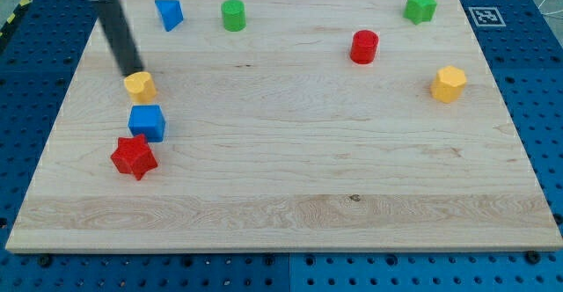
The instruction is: Slide the blue cube right and up a bit
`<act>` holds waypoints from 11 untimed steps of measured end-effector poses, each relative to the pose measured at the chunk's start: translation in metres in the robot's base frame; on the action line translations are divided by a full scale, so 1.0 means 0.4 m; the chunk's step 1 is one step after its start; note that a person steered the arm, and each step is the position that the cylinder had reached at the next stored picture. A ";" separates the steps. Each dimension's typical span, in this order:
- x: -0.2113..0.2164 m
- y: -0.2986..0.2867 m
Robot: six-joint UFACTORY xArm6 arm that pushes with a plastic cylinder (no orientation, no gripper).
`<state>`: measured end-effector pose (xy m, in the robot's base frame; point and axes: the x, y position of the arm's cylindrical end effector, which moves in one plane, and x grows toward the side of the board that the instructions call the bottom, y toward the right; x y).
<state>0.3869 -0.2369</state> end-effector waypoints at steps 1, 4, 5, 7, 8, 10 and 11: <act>0.104 -0.094; 0.252 0.095; 0.226 0.186; 0.158 0.344; 0.111 0.376; 0.105 0.272; 0.052 0.306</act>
